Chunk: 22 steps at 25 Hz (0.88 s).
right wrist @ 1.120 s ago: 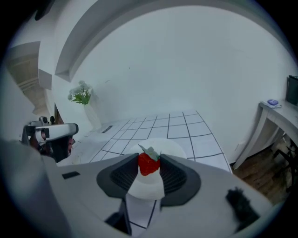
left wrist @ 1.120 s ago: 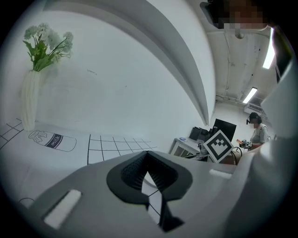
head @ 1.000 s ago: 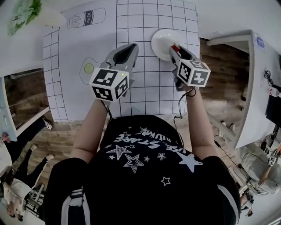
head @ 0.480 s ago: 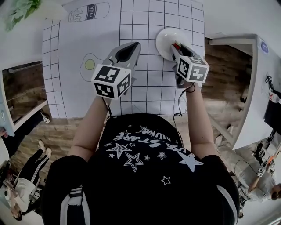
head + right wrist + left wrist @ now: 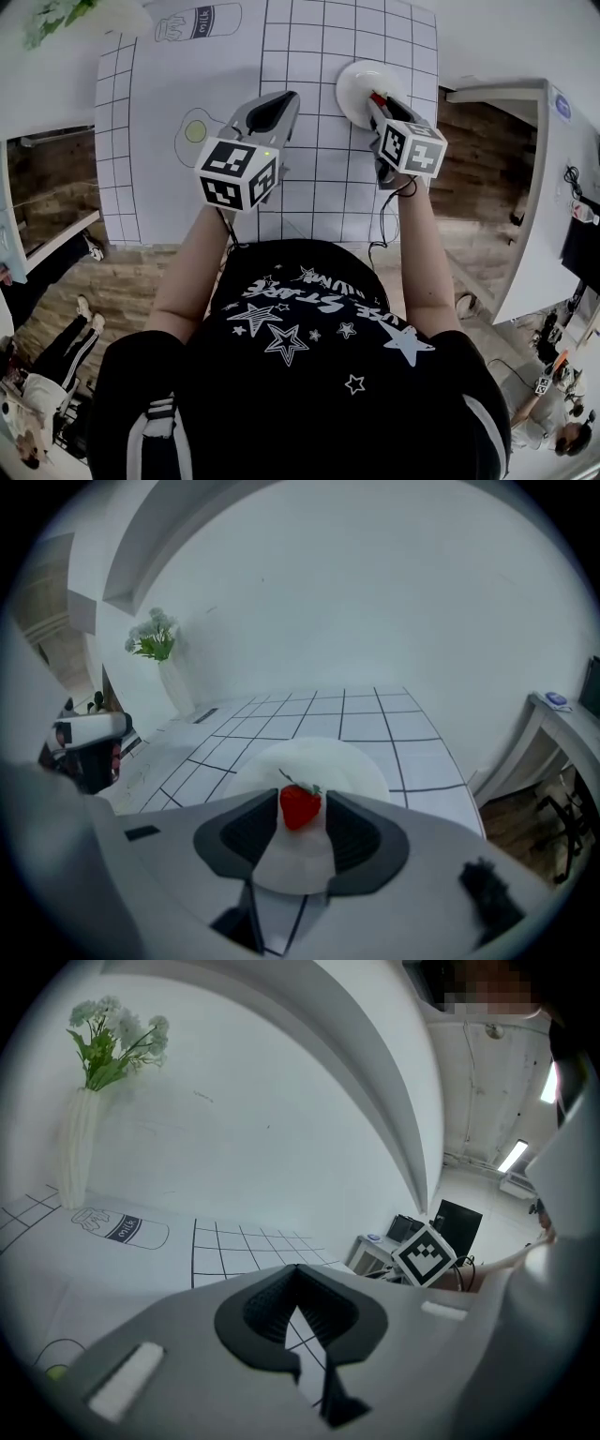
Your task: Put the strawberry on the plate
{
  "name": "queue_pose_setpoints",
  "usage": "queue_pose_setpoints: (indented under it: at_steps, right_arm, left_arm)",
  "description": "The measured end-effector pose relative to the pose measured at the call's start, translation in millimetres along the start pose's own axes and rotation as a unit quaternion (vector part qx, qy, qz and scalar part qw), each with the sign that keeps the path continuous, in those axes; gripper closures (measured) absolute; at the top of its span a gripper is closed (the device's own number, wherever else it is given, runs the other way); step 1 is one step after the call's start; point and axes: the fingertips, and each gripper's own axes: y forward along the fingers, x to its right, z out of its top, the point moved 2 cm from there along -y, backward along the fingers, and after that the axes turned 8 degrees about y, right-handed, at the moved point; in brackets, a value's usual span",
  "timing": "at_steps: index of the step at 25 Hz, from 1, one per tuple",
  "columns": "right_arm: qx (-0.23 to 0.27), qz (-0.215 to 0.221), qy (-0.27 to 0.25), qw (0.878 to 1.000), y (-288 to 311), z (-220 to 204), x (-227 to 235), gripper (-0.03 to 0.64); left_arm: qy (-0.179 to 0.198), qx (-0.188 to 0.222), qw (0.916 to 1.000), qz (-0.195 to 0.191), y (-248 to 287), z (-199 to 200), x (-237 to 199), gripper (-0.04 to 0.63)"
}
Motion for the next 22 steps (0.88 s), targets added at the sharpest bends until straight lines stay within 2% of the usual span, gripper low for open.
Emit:
queue_pose_setpoints:
  at_steps: [8, 22]
  right_arm:
    - [0.020, -0.001, -0.001, 1.000, -32.2, -3.9, -5.4, 0.462]
    - [0.106, 0.021, -0.002, 0.994, -129.2, -16.0, -31.8, 0.469]
  left_arm:
    - [0.013, 0.019, 0.9997, 0.010, -28.1, 6.1, 16.3, 0.586]
    - [0.042, 0.064, 0.9962, 0.041, -107.2, 9.1, 63.6, 0.586]
